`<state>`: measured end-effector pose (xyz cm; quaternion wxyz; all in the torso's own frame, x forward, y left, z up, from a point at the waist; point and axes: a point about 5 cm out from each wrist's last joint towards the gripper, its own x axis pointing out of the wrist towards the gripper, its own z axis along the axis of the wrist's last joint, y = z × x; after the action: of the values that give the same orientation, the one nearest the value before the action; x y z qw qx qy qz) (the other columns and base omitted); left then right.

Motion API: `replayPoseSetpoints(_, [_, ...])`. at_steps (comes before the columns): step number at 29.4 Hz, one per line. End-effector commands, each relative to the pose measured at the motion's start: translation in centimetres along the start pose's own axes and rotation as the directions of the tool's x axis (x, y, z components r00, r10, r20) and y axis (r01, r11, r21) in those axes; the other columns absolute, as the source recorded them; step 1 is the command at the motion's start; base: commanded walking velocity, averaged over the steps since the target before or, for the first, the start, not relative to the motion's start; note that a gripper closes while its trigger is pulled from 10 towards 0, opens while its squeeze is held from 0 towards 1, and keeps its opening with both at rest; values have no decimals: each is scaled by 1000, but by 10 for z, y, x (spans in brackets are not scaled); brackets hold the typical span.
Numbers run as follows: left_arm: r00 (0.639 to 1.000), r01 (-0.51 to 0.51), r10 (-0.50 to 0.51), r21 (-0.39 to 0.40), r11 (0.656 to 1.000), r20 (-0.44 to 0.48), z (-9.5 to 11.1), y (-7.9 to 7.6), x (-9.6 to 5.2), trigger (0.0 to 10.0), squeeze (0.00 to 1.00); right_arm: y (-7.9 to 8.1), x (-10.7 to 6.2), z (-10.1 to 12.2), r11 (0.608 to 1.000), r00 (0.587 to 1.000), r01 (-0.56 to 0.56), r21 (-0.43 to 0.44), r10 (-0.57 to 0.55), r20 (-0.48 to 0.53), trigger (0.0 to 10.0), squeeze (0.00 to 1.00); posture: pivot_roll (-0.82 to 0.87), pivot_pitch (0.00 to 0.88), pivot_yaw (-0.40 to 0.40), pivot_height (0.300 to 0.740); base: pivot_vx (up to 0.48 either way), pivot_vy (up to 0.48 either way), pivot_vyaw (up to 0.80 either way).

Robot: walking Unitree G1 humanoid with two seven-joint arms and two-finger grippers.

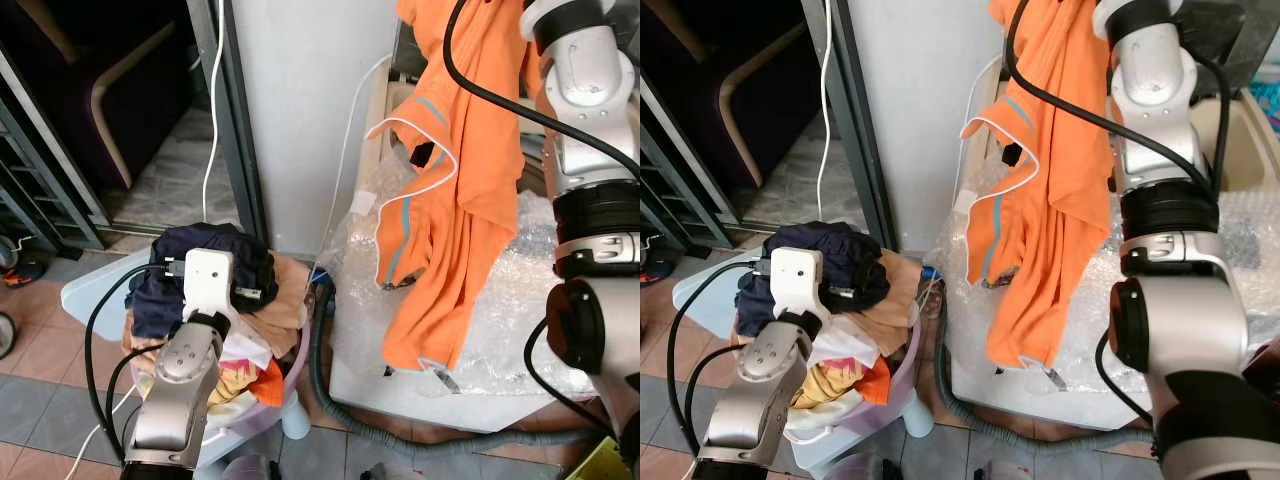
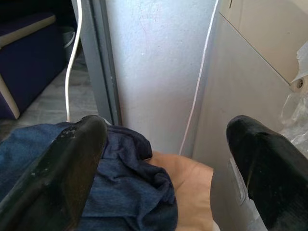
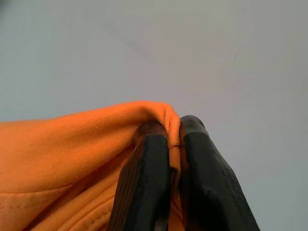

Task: Clothes washing

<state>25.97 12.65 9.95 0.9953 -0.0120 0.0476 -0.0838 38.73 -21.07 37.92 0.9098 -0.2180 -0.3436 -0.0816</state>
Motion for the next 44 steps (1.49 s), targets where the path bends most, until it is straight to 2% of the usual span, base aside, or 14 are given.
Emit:
replayPoseSetpoints(1, [1000, 16, -16, -9, 1000, 8, 3, -6, -1, 10000, 0, -25, 1, -4, 994, 994, 104, -33, -104, -13, 10000, 0, -22, 11, 6, 740, 0, 0, 0])
replayPoseSetpoints(7, [1000, 3, -3, -19, 1000, -2, 1, -6, -3, 10000, 0, -17, -22, -54, 996, 967, 59, -67, -74, -244, 10000, 0, -25, 17, -3, 740, 0, 0, 0])
replayPoseSetpoints(13, [1000, 3, -4, -25, 1000, -11, 1, -8, -3, 10000, 0, 14, -94, -138, 971, 703, 122, 205, 62, -709, 10000, 0, -29, 23, 2, 740, 0, 0, 0])
replayPoseSetpoints(14, [1000, 4, -4, -25, 1000, -13, 1, -8, -3, 10000, 0, 16, -98, -142, 965, 688, 132, 228, 77, -721, 10000, 106, -30, 23, 2, 740, 0, 0, 0])
replayPoseSetpoints(15, [1000, 2, -3, -25, 1000, -18, 0, -8, -3, 10000, 0, 18, -104, -145, 967, 679, 105, 230, 99, -727, 10000, 1000, -30, 23, 2, 740, 0, 0, 0])
replayPoseSetpoints(20, [1000, -1, 0, -23, 1000, -20, 0, -7, -2, 10000, 0, 23, -84, -115, 942, 855, -32, 334, 199, -479, 10000, 1000, -37, 24, 2, 740, 0, 0, 0])
replayPoseSetpoints(25, [1000, -3, 2, -24, 1000, -23, -1, -8, -2, 10000, 0, 37, -85, -95, 864, 866, -225, 450, 389, -315, 10000, 1000, -42, 23, 1, 740, 0, 0, 0])
replayPoseSetpoints(29, [1000, -2, 2, -24, 1000, -26, -1, -8, -1, 10000, 0, 50, -101, -80, 692, 773, -415, 591, 611, -172, 10000, 1000, -45, 23, 4, 740, 0, 0, 0])
replayPoseSetpoints(31, [1000, -3, 2, -23, 1000, -28, -1, -8, -1, 10000, 0, 56, -121, -71, 522, 638, -553, 650, 767, -73, 10000, 1000, -46, 22, 5, 740, 0, 0, 0])
replayPoseSetpoints(32, [1000, -3, 2, -23, 1000, -28, -1, -8, -1, 10000, 0, 57, -128, -71, 482, 593, -582, 655, 803, -64, 10000, 439, -46, 22, 5, 740, 0, 0, 0])
replayPoseSetpoints(33, [1000, -3, 2, -23, 1000, -29, -1, -8, -1, 10000, 0, 58, -132, -71, 460, 565, -597, 657, 822, -62, 10000, 439, -46, 22, 5, 740, 0, 0, 0])
replayPoseSetpoints(35, [1000, -3, 2, -22, 1000, -30, -1, -8, -1, 10000, 0, 58, -143, -73, 410, 497, -638, 652, 866, -58, 10000, 0, -47, 21, 2, 740, 0, 0, 0])
replayPoseSetpoints(42, [999, -3, 2, -23, 1000, -32, -2, -9, -1, 10000, 0, 72, -179, -107, 468, 373, -684, 560, 884, -283, 10000, 0, -45, 23, -1, 740, 0, 0, 0])
replayPoseSetpoints(44, [999, -4, 3, -24, 1000, -33, -2, -9, -1, 10000, 0, 75, -177, -114, 539, 402, -676, 503, 841, -361, 0, 0, -44, 24, 1, 740, 0, 0, 0])
